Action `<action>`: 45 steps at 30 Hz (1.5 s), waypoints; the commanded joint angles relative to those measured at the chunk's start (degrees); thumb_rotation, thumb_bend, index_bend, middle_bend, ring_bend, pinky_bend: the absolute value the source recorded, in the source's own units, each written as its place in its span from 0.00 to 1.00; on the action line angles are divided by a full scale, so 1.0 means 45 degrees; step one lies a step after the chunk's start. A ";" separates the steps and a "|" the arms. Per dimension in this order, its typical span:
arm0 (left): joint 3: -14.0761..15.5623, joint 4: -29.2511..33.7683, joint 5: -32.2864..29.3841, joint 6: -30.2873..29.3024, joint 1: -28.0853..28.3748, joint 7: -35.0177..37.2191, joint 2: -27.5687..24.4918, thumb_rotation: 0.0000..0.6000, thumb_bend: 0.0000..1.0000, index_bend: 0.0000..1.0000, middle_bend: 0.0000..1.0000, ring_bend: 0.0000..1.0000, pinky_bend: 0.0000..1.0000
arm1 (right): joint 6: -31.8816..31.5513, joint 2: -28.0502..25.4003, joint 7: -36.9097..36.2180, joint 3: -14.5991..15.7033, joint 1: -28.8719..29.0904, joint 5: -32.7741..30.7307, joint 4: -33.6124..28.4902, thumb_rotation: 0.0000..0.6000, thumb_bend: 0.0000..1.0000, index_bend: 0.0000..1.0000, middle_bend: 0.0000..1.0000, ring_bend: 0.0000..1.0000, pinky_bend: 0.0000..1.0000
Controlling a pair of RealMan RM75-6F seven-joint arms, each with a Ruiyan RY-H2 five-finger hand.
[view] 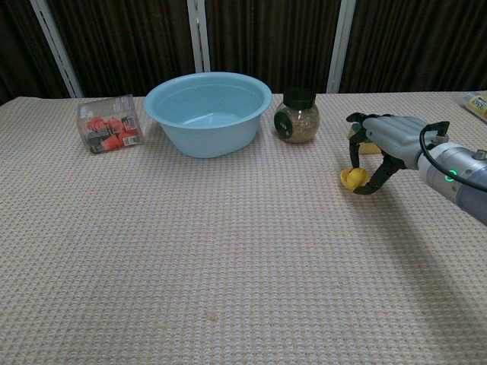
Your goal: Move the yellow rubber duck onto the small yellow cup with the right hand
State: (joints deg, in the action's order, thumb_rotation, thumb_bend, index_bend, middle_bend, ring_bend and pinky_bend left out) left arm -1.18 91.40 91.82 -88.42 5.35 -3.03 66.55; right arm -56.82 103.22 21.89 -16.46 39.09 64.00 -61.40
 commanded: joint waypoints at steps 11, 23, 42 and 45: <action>0.0097 0.0105 0.0110 0.0185 0.0100 0.0151 -0.0086 1.00 0.00 0.00 0.00 0.00 0.20 | 0.0520 0.0423 -0.0388 0.0006 0.0488 -0.0014 0.1064 1.00 0.14 0.56 0.00 0.00 0.00; 0.0163 0.0232 0.0057 0.0388 0.0166 0.0336 -0.0178 1.00 0.00 0.00 0.00 0.00 0.21 | 0.0873 0.0441 -0.0688 0.0012 0.0839 0.0099 0.1683 1.00 0.14 0.56 0.00 0.00 0.00; 0.0242 0.0457 0.0000 0.0660 0.0269 0.0487 -0.0308 1.00 0.00 0.00 0.00 0.00 0.21 | 0.1224 0.0475 -0.1199 0.0035 0.1144 0.0158 0.2334 1.00 0.14 0.53 0.00 0.00 0.00; 0.0243 0.0485 -0.0015 0.0689 0.0283 0.0496 -0.0319 1.00 0.00 0.00 0.00 0.00 0.21 | 0.1258 0.0476 -0.1377 0.0043 0.1164 0.0204 0.2402 1.00 0.14 0.47 0.00 0.00 0.00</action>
State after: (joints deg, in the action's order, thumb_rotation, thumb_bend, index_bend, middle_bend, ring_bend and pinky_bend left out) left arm -0.09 93.59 91.75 -85.32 6.62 -0.80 65.12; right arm -51.24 105.35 15.99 -16.28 44.28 64.82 -50.71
